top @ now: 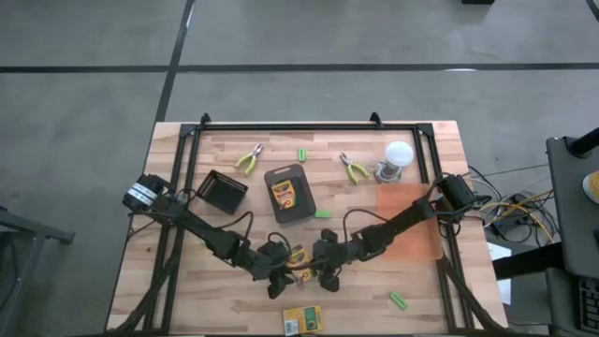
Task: Pick & Place School Supplies
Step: Put the left yellow crayon box into the black transparent bin
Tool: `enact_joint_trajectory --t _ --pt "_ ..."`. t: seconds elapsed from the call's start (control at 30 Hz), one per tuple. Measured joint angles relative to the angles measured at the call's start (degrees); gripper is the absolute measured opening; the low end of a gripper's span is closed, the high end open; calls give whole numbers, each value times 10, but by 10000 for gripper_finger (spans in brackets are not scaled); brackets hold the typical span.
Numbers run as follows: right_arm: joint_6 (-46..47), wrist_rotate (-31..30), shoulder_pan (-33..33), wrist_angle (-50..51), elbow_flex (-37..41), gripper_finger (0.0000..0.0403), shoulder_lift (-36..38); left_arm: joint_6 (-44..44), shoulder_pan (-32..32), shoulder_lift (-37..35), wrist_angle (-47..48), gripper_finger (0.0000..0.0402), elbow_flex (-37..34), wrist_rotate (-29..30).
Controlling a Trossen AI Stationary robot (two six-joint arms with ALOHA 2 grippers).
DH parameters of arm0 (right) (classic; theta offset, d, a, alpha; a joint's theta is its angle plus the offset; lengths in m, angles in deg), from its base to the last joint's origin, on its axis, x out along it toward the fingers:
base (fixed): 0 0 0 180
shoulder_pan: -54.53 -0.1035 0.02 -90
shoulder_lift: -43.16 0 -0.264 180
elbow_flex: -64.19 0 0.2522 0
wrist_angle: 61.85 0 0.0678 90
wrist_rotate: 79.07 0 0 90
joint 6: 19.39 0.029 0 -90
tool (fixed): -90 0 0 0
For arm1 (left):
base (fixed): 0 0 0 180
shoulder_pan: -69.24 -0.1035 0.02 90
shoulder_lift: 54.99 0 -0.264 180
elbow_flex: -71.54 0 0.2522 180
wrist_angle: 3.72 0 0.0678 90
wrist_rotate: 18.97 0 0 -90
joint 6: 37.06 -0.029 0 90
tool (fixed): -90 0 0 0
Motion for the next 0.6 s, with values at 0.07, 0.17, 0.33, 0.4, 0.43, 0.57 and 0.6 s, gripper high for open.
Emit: enact_joint_trajectory --t 0.07,0.17,0.33,0.4,0.43,0.57,0.6 --pt "-2 0 0 0 0 57 0 0 0 0 0 177 0 0" --pt "-2 0 0 -1 0 57 0 0 0 0 0 177 0 0" --pt "-4 0 0 -2 0 57 0 -16 0 0 6 177 0 0" --pt "-4 0 0 -4 0 57 0 -17 0 0 5 177 0 0" --pt "-4 0 0 -5 0 57 0 -17 0 0 5 177 0 0" --pt "-4 0 0 -5 0 57 0 -17 0 0 5 177 0 0" --pt "-4 0 0 -5 0 57 0 -17 0 0 5 177 0 0"
